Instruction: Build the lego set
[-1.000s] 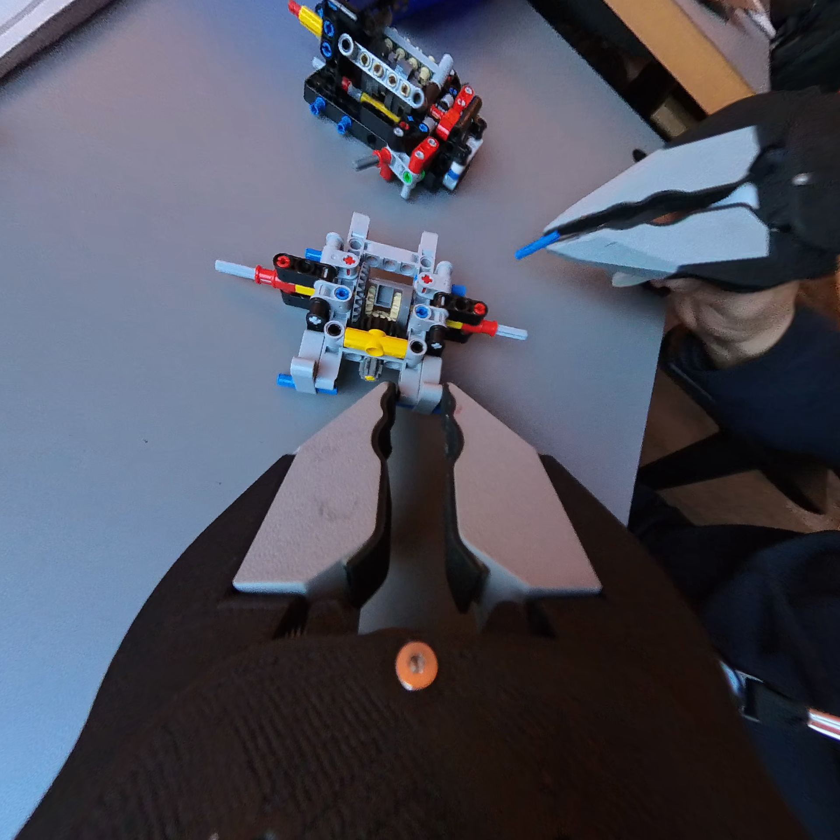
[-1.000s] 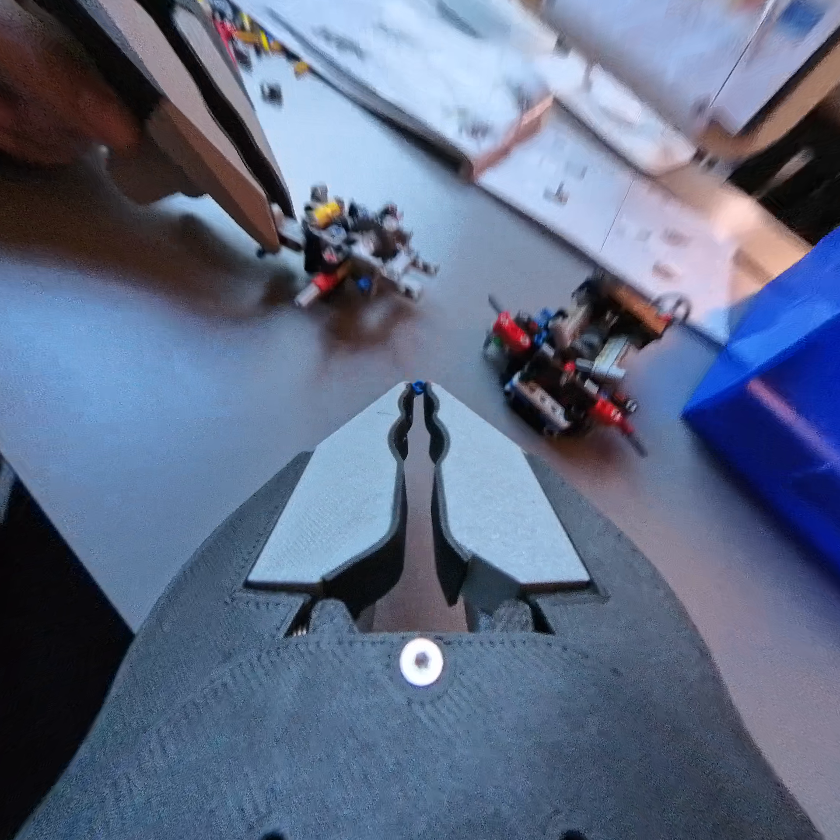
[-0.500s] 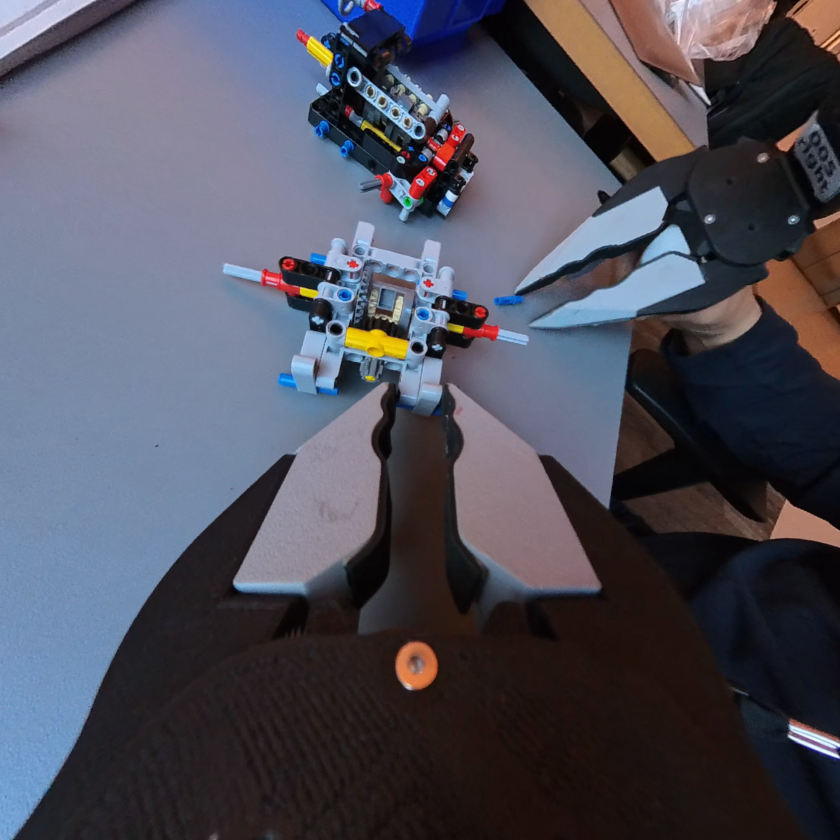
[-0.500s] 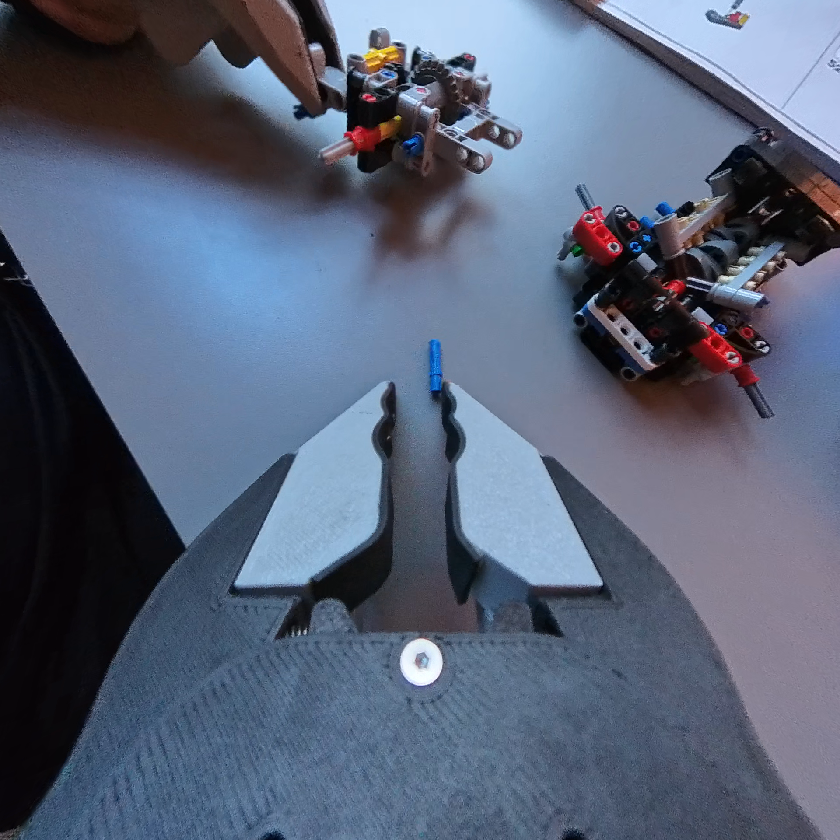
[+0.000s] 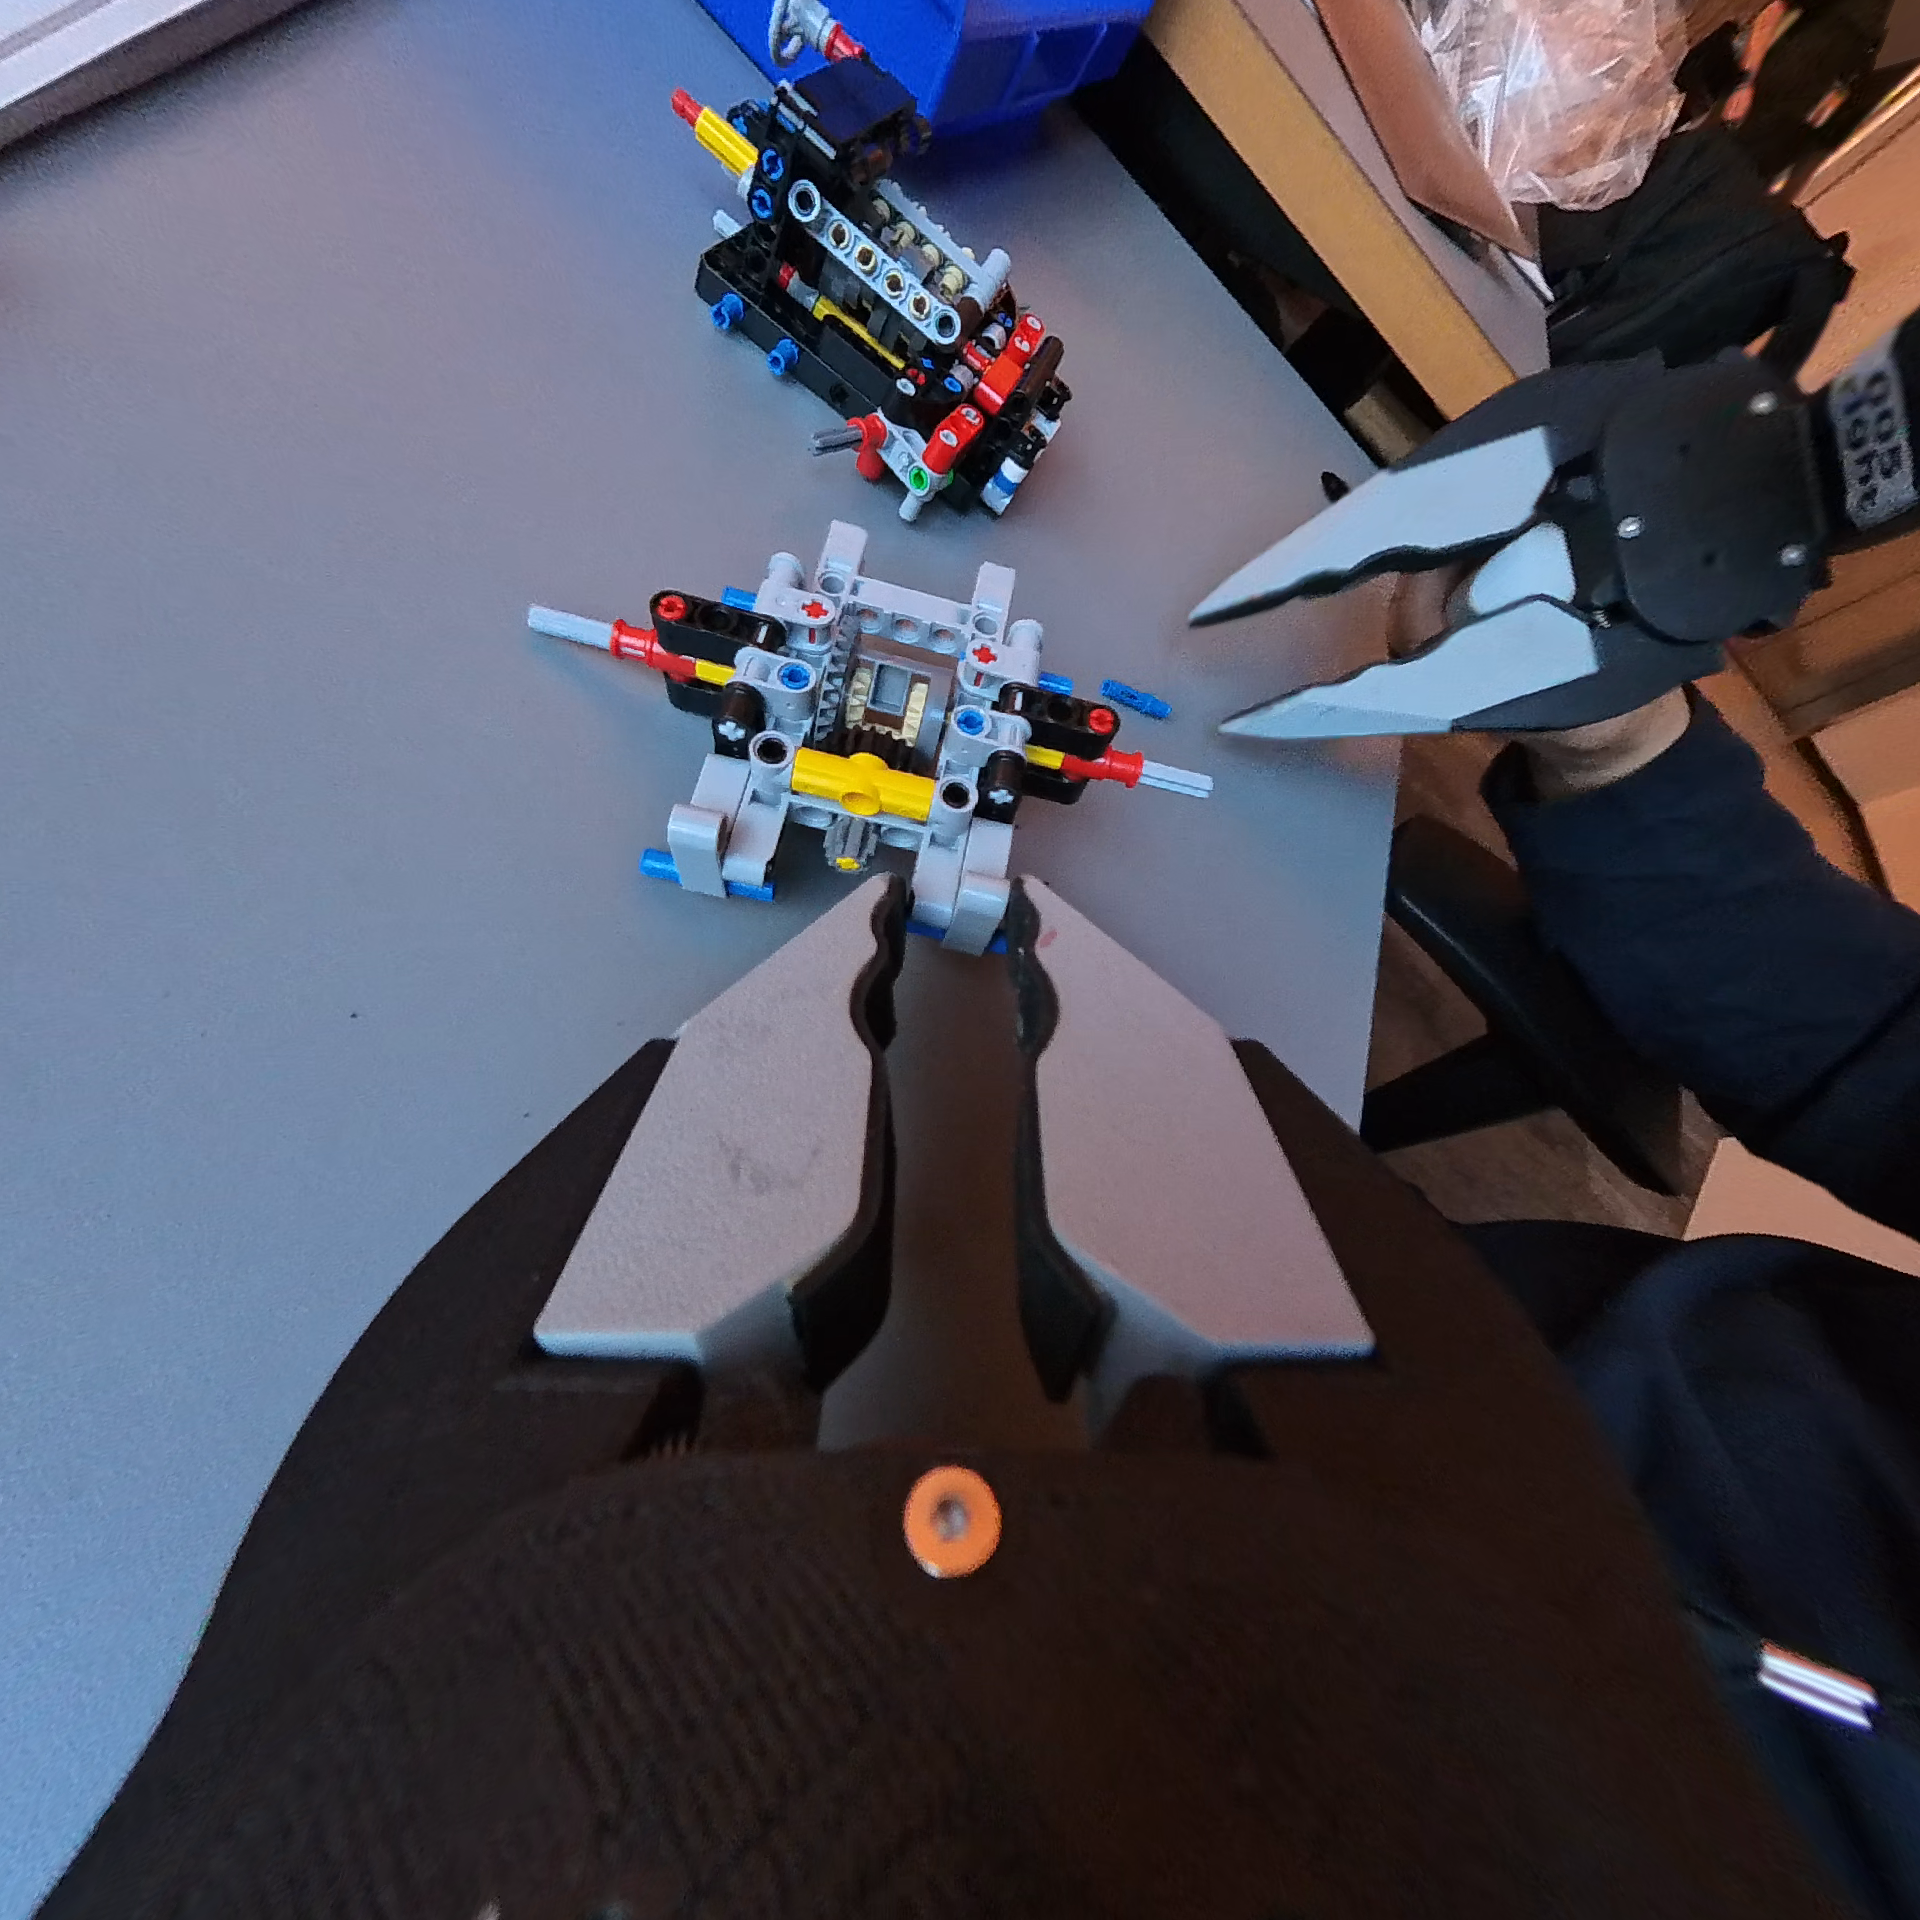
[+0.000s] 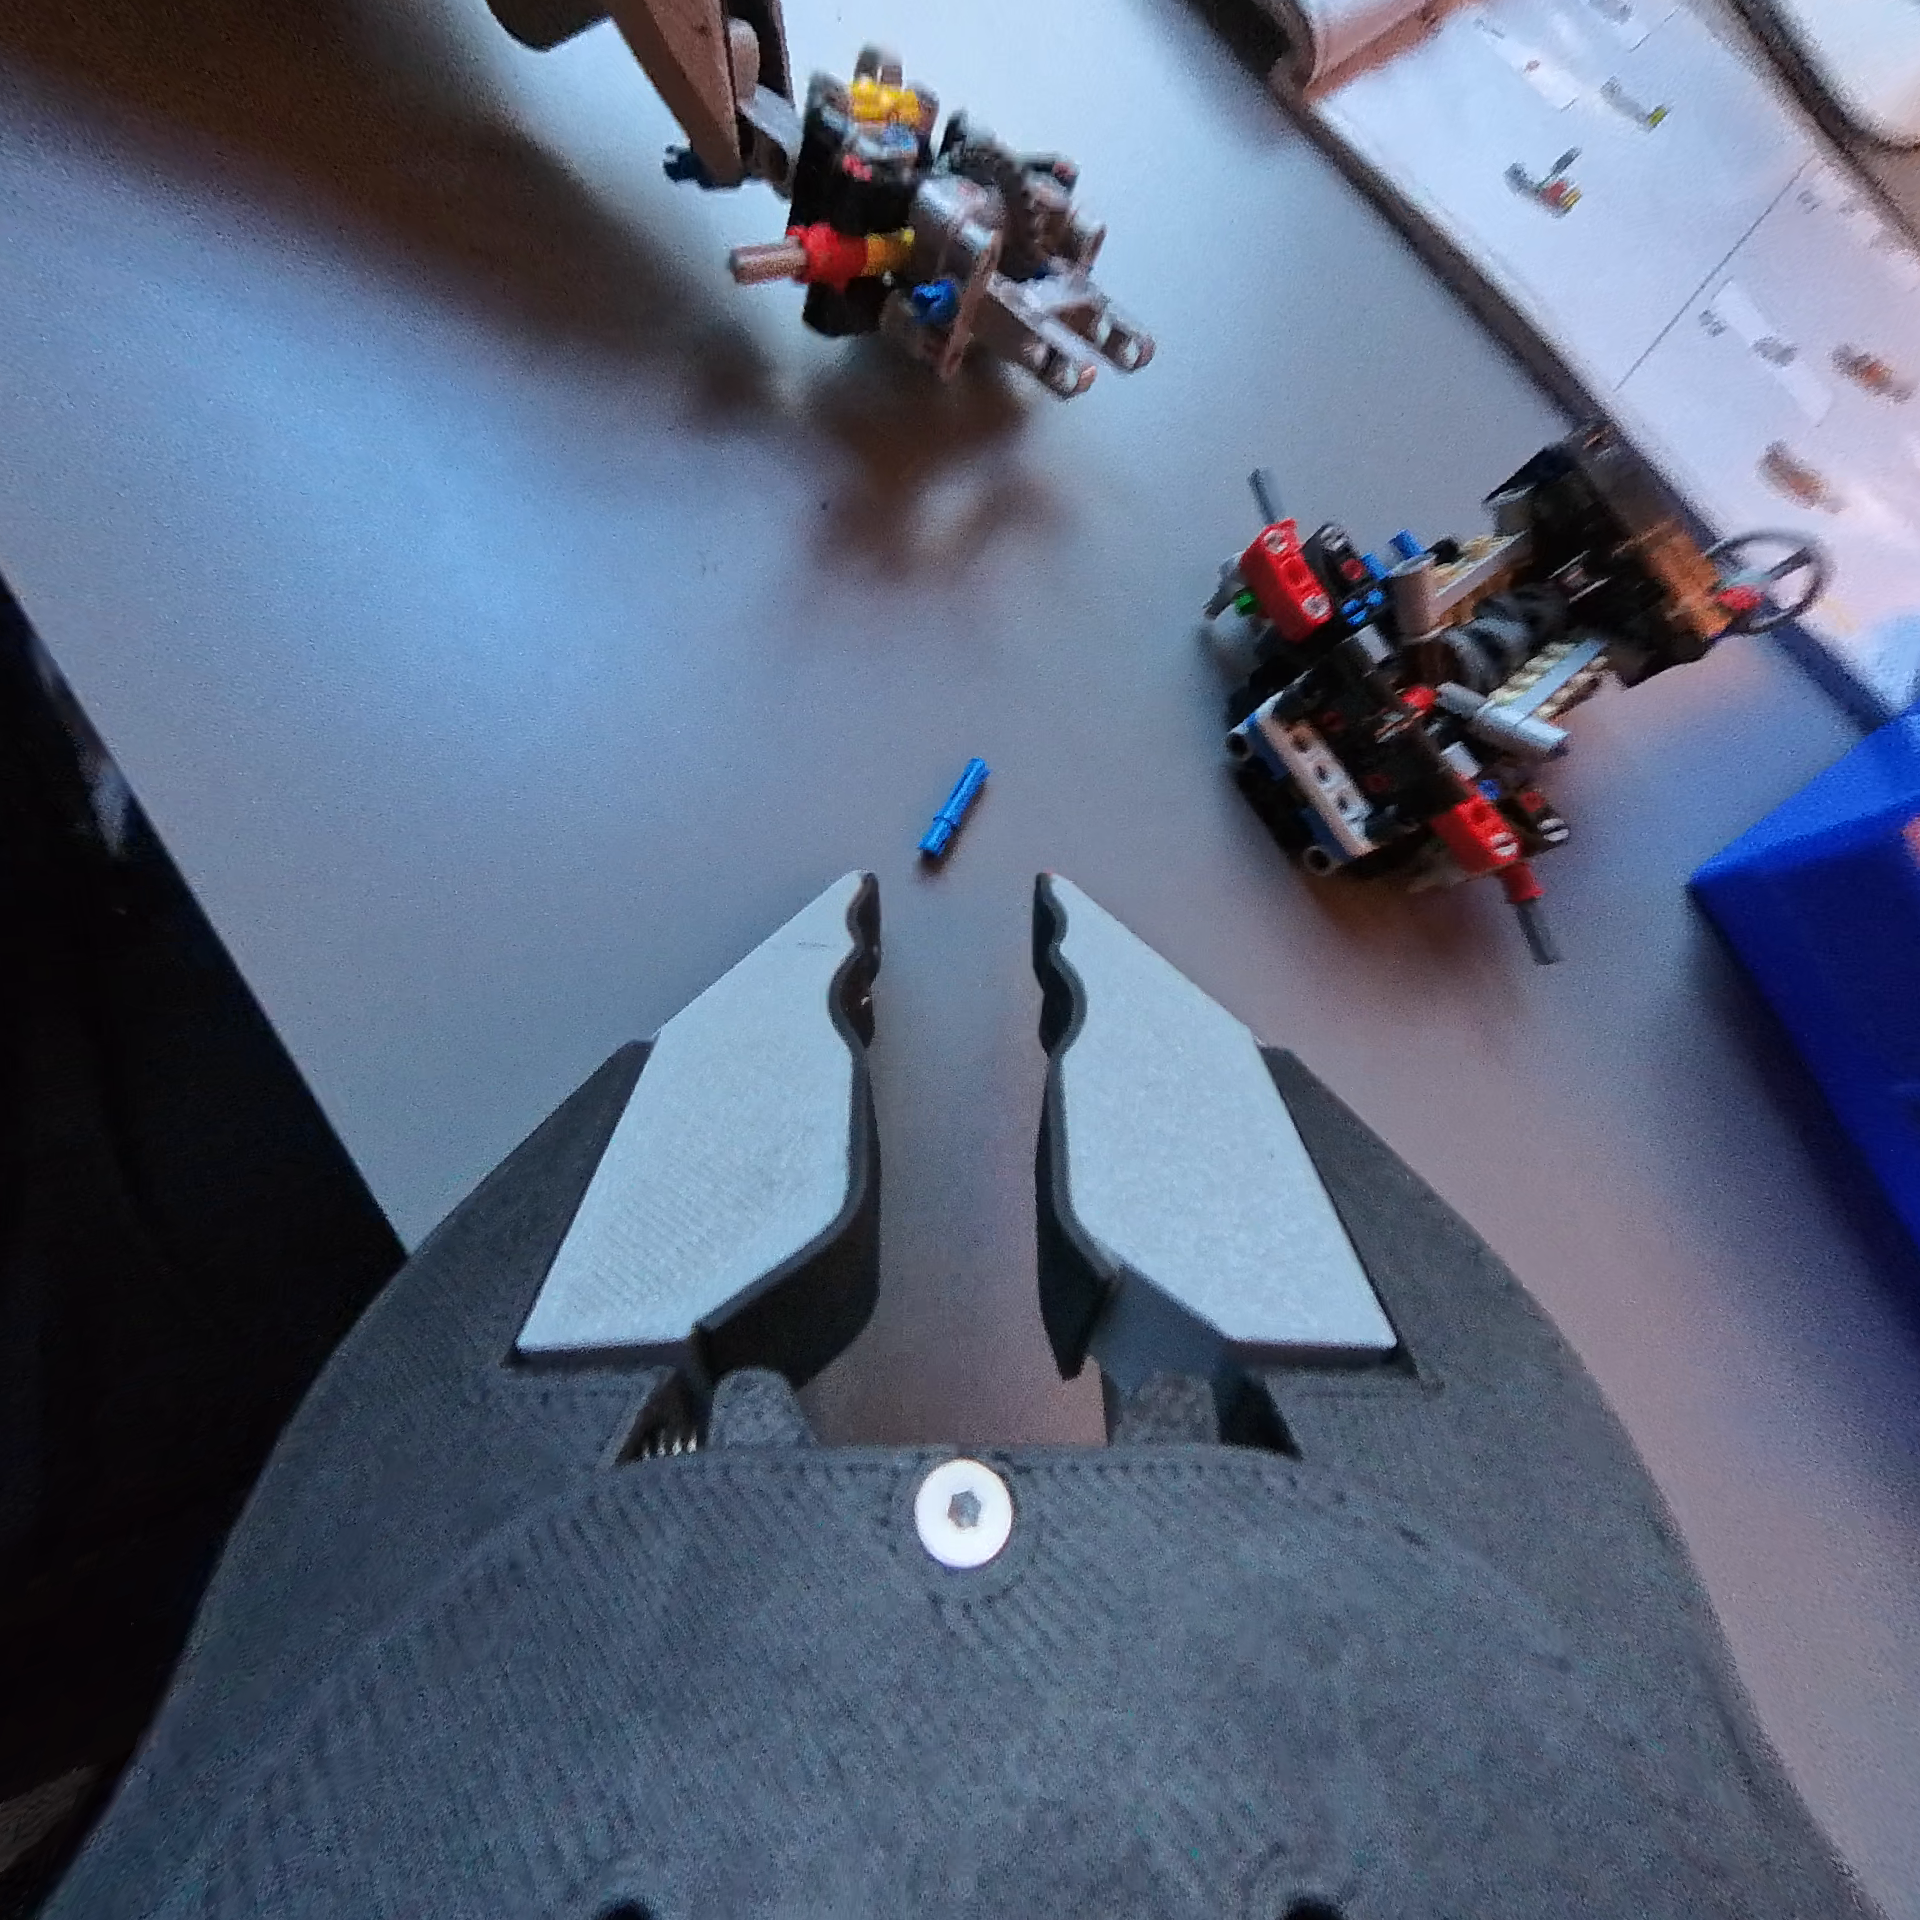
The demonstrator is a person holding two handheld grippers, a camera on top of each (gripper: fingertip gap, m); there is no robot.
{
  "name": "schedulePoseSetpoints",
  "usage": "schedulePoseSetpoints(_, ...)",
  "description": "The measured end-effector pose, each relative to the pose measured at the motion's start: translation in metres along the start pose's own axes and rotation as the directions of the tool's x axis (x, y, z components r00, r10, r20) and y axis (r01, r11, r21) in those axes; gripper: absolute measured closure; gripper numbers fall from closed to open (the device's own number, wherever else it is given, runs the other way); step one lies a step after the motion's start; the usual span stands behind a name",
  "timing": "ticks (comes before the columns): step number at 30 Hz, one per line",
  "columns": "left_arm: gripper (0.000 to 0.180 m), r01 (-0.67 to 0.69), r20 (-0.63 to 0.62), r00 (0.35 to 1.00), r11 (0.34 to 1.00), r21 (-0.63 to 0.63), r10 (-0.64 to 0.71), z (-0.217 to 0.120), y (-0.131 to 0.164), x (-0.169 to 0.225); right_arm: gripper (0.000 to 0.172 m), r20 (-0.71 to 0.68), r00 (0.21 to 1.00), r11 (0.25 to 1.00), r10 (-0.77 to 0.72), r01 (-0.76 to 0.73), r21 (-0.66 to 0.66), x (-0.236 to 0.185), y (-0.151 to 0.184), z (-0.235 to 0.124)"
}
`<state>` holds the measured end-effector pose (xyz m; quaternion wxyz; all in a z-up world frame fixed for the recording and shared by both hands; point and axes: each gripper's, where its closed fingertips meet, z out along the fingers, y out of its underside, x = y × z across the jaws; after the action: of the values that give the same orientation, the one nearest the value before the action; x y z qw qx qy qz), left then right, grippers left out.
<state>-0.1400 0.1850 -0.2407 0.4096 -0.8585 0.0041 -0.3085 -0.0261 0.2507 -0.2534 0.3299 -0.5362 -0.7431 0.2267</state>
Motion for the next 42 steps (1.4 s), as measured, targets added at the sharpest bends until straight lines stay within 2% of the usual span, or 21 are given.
schedulePoseSetpoints(2, 0.164, 0.004, -0.016, 1.000, 1.000, -0.002, -0.004, -0.001, 0.000, 0.002, 0.141, -0.040, 0.997, 0.998, -0.062, 0.063, 0.026, 0.003, -0.014, -0.003)
schedulePoseSetpoints(5, 0.165, 0.023, -0.056, 0.998, 1.000, -0.008, -0.023, -0.004, 0.000, 0.007, 0.133, -0.119, 0.965, 0.972, -0.233, 0.236, 0.011, 0.001, -0.037, 0.007)
schedulePoseSetpoints(8, 0.165, 0.076, -0.122, 0.990, 0.997, 0.001, -0.076, -0.008, -0.002, 0.015, 0.127, -0.196, 0.880, 0.899, -0.433, 0.437, -0.027, -0.008, -0.066, 0.026)
schedulePoseSetpoints(11, 0.165, 0.126, -0.185, 0.975, 0.992, 0.002, -0.123, -0.013, -0.004, 0.021, 0.124, -0.290, 0.747, 0.793, -0.599, 0.603, -0.084, -0.012, -0.093, 0.043)
schedulePoseSetpoints(13, 0.165, 0.126, -0.192, 0.973, 0.992, -0.006, -0.125, -0.017, -0.002, 0.022, 0.130, -0.311, 0.671, 0.728, -0.673, 0.676, -0.117, -0.014, -0.103, 0.051)
schedulePoseSetpoints(14, 0.165, 0.121, -0.187, 0.975, 0.993, -0.006, -0.120, -0.018, -0.002, 0.021, 0.146, -0.299, 0.655, 0.709, -0.694, 0.694, -0.126, -0.016, -0.104, 0.054)
schedulePoseSetpoints(15, 0.165, 0.113, -0.176, 0.978, 0.994, -0.003, -0.112, -0.021, -0.003, 0.020, 0.148, -0.290, 0.652, 0.703, -0.700, 0.701, -0.121, -0.017, -0.106, 0.056)
schedulePoseSetpoints(18, 0.163, 0.084, -0.197, 0.977, 0.996, 0.008, -0.080, -0.033, -0.010, 0.023, 0.148, -0.251, 0.732, 0.761, -0.634, 0.648, -0.032, -0.021, -0.113, 0.054)
schedulePoseSetpoints(19, 0.155, 0.049, -0.206, 0.978, 0.999, 0.015, -0.045, -0.041, -0.014, 0.025, 0.148, -0.242, 0.765, 0.789, -0.597, 0.615, -0.001, -0.019, -0.115, 0.052)
schedulePoseSetpoints(21, 0.140, -0.134, -0.109, 0.985, 0.991, 0.003, 0.134, -0.056, -0.018, 0.016, 0.148, -0.206, 0.840, 0.849, -0.502, 0.524, 0.069, -0.013, -0.118, 0.047)
schedulePoseSetpoints(23, 0.132, -0.332, -0.019, 0.943, 0.943, -0.009, 0.331, -0.070, -0.022, 0.013, 0.149, -0.133, 0.912, 0.897, -0.388, 0.406, 0.171, -0.011, -0.123, 0.042)
schedulePoseSetpoints(26, 0.126, -0.464, 0.055, 0.885, 0.886, 0.009, 0.463, -0.074, -0.031, 0.016, 0.148, 0.063, 0.970, 0.921, -0.234, 0.201, 0.335, -0.019, -0.136, 0.033)
schedulePoseSetpoints(29, 0.126, -0.512, 0.035, 0.859, 0.859, 0.012, 0.511, -0.068, -0.031, 0.022, 0.149, 0.221, 0.965, 0.908, -0.140, 0.036, 0.418, -0.026, -0.146, 0.029)
schedulePoseSetpoints(33, 0.141, -0.572, 0.010, 0.820, 0.820, 0.016, 0.572, -0.066, -0.035, 0.033, 0.149, 0.374, 0.923, 0.892, -0.089, -0.093, 0.443, -0.037, -0.145, 0.031)
schedulePoseSetpoints(35, 0.145, -0.593, -0.003, 0.806, 0.805, -0.012, 0.593, -0.066, -0.036, 0.035, 0.149, 0.408, 0.910, 0.894, -0.076, -0.119, 0.432, -0.041, -0.140, 0.034)
schedulePoseSetpoints(38, 0.137, -0.605, -0.055, 0.795, 0.785, -0.135, 0.604, -0.061, -0.031, 0.032, 0.149, 0.433, 0.899, 0.889, -0.073, -0.138, 0.437, -0.043, -0.137, 0.037)
schedulePoseSetpoints(42, 0.141, -0.614, -0.171, 0.789, 0.753, -0.237, 0.589, -0.050, -0.022, 0.036, 0.149, 0.435, 0.895, 0.854, -0.097, -0.150, 0.499, -0.044, -0.142, 0.033)
